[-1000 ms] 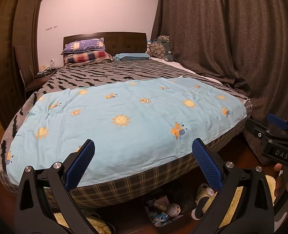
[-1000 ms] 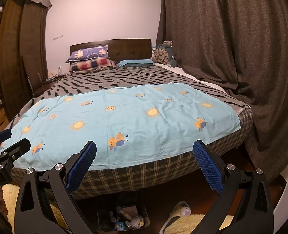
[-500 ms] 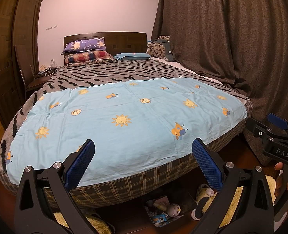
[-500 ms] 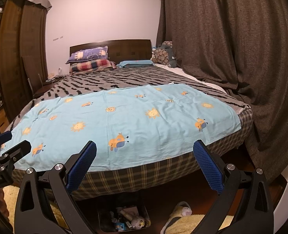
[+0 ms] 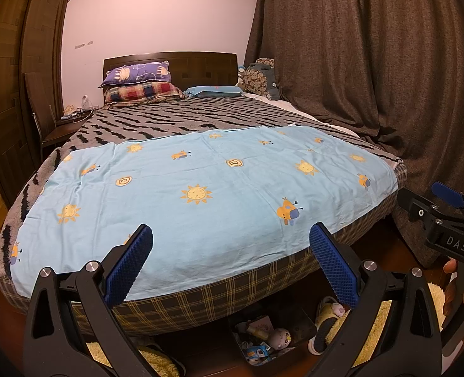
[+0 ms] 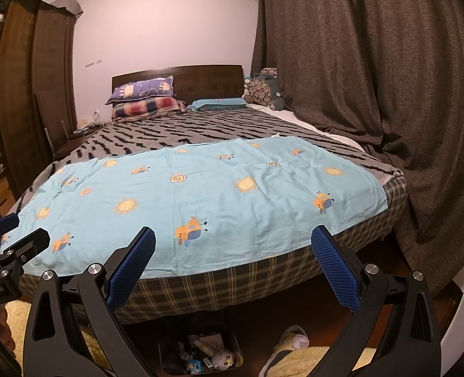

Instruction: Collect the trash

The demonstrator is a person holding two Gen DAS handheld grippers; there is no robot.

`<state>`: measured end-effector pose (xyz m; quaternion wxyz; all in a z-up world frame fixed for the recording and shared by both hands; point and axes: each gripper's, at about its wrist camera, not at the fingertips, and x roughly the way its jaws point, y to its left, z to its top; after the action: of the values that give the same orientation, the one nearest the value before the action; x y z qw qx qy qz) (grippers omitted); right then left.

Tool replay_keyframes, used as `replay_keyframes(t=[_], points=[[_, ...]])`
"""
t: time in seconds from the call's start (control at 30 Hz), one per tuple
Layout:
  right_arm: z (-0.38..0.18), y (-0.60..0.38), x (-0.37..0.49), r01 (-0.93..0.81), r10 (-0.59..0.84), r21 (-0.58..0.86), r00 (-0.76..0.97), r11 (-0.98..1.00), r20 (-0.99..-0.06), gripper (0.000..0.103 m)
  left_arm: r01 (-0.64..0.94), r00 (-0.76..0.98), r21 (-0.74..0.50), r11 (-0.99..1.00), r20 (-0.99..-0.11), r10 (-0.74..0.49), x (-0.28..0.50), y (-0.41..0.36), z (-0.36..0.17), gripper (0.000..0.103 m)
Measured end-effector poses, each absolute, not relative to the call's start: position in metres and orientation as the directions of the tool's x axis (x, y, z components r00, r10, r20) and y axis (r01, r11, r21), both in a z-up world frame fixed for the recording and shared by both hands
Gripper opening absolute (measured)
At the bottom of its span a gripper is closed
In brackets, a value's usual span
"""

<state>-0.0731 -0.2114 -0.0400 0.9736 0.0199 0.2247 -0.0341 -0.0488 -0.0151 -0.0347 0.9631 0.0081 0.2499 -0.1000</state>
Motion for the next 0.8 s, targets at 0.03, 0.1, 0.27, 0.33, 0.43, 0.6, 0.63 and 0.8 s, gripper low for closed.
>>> replay_keyframes(t=[0.03,0.1,0.27,0.33,0.43,0.6,0.63,0.8], points=[[-0.040,-0.211,-0.073,0.074,-0.057,0.023,0.897,0.997,-0.439,0.100,0.196,0.855,-0.033,0.980,-0.483,-0.187,-0.048,-0.015,-0.034,0.095],[-0.040,-0.210,-0.073,0.074,-0.056,0.024,0.898,0.997,-0.436,0.100,0.191,0.855,-0.031,0.981,-0.486,-0.181,-0.049,-0.015,-0.035,0.095],[-0.042,-0.212,-0.070,0.070,-0.044,0.043,0.897,0.997,-0.440,0.100,0.178,0.857,-0.007,0.984,-0.491,-0.158,-0.049,-0.019,-0.033,0.095],[-0.042,-0.212,-0.068,0.067,-0.039,0.047,0.894,0.997,-0.445,0.100,0.183,0.857,0.020,0.983,-0.493,-0.149,-0.050,-0.023,-0.033,0.095],[-0.041,-0.212,-0.065,0.064,-0.034,0.053,0.893,0.997,-0.449,0.100,0.180,0.866,-0.014,0.984,-0.473,-0.165,-0.052,-0.021,-0.033,0.095],[-0.041,-0.211,-0.064,0.065,-0.036,0.049,0.890,0.997,-0.454,0.100,0.170,0.876,-0.020,0.985,-0.454,-0.160,-0.054,-0.016,-0.029,0.095],[-0.041,-0.212,-0.064,0.065,-0.034,0.051,0.890,0.997,-0.455,0.100,0.174,0.876,-0.028,0.984,-0.452,-0.168,-0.054,-0.015,-0.028,0.095],[-0.039,-0.210,-0.064,0.052,-0.023,0.053,0.891,0.997,-0.453,0.100,0.163,0.868,-0.047,0.986,-0.468,-0.166,-0.054,-0.010,-0.025,0.095]])
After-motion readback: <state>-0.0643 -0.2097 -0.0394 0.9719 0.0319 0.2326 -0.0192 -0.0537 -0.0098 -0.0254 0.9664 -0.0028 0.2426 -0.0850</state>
